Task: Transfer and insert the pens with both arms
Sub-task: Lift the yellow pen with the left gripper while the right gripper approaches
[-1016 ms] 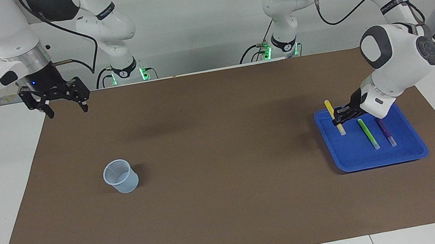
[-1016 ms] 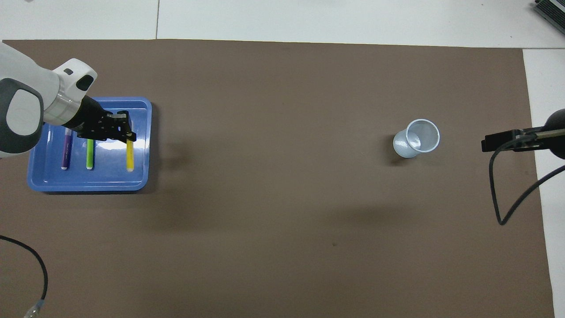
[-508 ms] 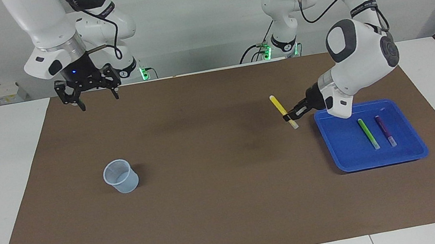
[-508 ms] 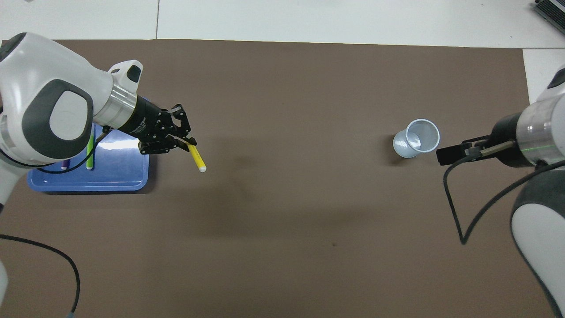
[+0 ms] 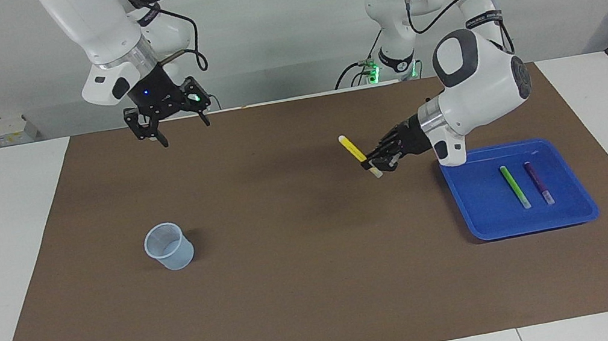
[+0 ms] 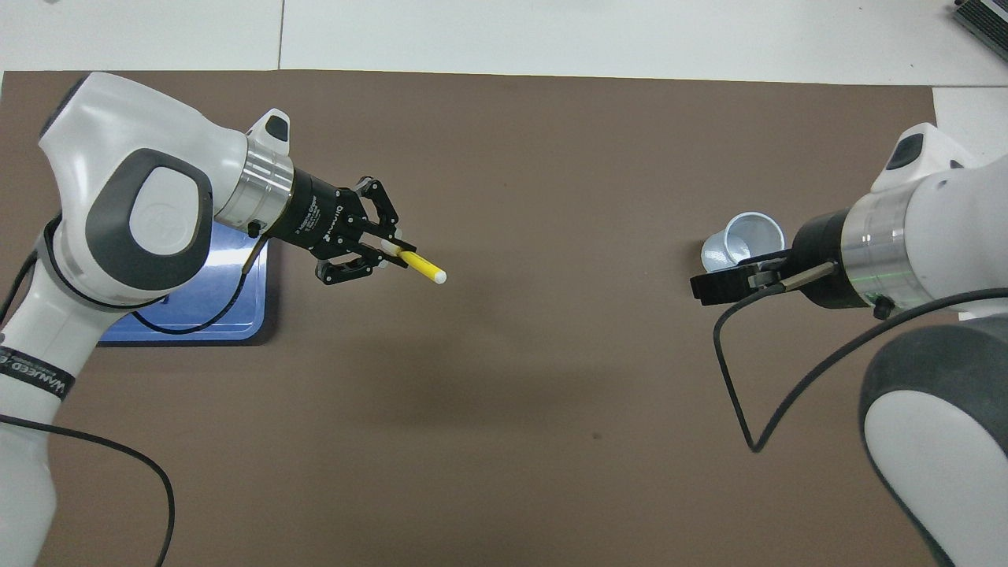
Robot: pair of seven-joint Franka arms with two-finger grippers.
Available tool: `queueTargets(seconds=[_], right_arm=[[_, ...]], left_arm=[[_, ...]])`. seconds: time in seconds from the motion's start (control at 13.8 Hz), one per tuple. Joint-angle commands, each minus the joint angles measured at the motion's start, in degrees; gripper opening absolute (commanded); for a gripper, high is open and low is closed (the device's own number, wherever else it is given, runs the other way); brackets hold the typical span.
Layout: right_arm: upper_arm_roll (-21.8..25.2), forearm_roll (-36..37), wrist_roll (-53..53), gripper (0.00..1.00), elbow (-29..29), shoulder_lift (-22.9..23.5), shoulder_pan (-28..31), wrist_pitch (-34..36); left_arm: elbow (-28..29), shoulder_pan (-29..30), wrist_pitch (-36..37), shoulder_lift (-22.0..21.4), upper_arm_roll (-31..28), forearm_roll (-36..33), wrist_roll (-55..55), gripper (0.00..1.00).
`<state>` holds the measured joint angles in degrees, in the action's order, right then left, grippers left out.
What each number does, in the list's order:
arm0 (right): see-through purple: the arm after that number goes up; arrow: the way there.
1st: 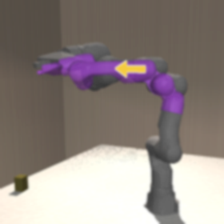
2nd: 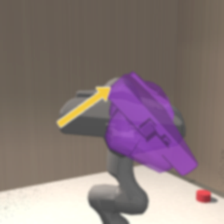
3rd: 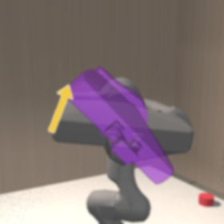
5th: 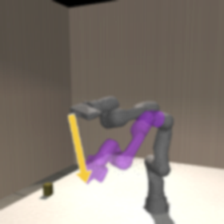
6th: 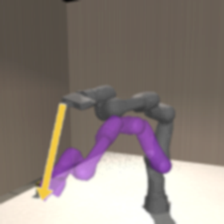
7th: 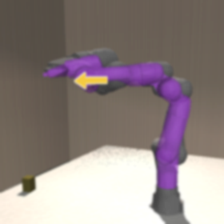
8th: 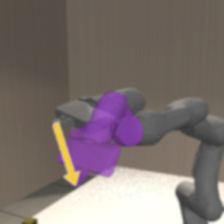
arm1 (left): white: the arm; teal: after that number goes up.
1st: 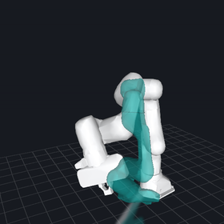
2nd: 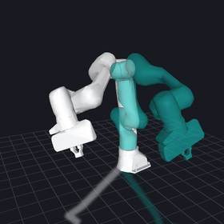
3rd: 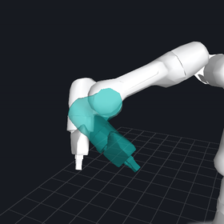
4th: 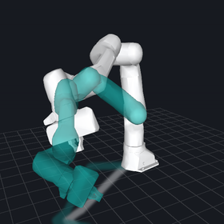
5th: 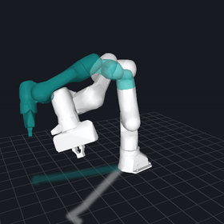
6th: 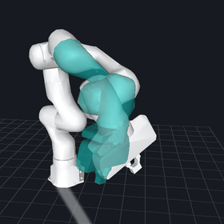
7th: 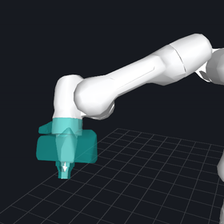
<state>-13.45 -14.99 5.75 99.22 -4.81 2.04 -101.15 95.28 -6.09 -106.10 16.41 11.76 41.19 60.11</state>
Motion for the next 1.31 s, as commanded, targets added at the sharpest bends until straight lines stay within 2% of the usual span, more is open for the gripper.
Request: queueTargets(seconds=[0.0, 0.22, 0.36, 0.8, 1.23], right_arm=[[-0.17, -5.65, 3.82, 0.99, 1.5, -0.47, -0.1, -4.74], [-0.17, -9.6, 3.39, 0.95, 1.5, 1.9, -4.22, -12.21], [-0.17, -11.71, 3.21, 0.91, 1.42, 3.83, -6.25, -14.86], [-0.26, -13.83, 3.38, 0.74, 1.42, 7.62, -8.45, -18.56], [-0.26, -18.14, 6.97, 0.7, 1.06, 9.73, -10.56, -20.32]], left_arm=[[2.36, -5.58, -6.56, -1.47, -0.95, 1.53, 11.48, 0.0], [2.54, -8.31, -8.07, -1.64, -1.03, 1.53, 17.83, 0.0], [2.54, -9.54, -8.25, -1.73, -1.03, 1.53, 19.33, 0.0], [2.37, -10.25, -10.0, -3.14, -0.95, 1.44, 22.24, 0.0], [1.84, -12.79, -12.2, -3.05, -1.03, 1.44, 25.66, 0.0]])
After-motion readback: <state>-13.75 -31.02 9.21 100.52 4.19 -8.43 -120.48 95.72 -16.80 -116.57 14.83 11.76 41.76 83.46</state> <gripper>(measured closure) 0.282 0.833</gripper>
